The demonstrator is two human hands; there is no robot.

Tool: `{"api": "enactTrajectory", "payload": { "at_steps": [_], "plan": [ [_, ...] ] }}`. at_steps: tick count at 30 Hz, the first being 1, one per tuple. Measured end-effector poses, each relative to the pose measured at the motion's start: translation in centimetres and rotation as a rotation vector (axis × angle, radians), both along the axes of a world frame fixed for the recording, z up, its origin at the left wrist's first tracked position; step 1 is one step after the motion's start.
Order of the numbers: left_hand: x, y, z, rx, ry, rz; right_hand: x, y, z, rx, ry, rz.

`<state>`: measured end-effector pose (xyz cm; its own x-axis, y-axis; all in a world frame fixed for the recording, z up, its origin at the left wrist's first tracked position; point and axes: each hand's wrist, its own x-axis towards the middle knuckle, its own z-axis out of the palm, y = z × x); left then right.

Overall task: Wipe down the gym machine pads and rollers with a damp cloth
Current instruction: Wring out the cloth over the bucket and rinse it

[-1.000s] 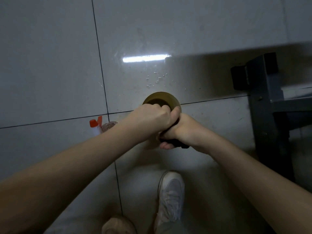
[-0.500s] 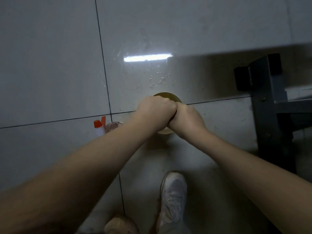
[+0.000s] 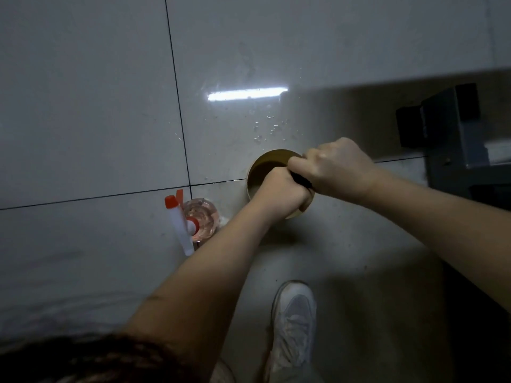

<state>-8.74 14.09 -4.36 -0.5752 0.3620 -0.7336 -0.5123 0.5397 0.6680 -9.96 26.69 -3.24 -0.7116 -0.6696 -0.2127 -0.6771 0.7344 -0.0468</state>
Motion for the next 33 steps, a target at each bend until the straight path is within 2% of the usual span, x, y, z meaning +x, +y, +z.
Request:
{"api": "enactTrajectory", "payload": {
  "at_steps": [8,15,18,22,24,27,33],
  "plan": [
    [1.2,-0.8,0.3,0.108,-0.211,0.176,-0.5,-0.1,0.0,-0.079,0.085,0.182],
    [1.1,-0.9,0.3,0.153,-0.253,0.204,-0.4,0.3,-0.3,-0.07,0.12,0.153],
    [0.8,-0.7,0.2,0.133,-0.215,0.199,-0.4,0.4,-0.6,-0.08,0.126,0.091],
    [0.2,-0.2,-0.7,0.031,0.04,0.125,-0.3,0.0,-0.7,-0.103,0.047,-0.103],
    [0.2,-0.2,-1.1,0.002,0.117,0.056,0.0,-0.4,-0.6,-0.049,-0.054,-0.222],
    [0.3,-0.8,-1.1,-0.011,0.108,0.065,0.9,-0.3,0.1,0.018,-0.355,-0.552],
    [0.7,-1.8,0.8,0.014,0.101,0.043,3.8,0.0,1.3,-0.574,-0.88,-0.994]
  ]
}}
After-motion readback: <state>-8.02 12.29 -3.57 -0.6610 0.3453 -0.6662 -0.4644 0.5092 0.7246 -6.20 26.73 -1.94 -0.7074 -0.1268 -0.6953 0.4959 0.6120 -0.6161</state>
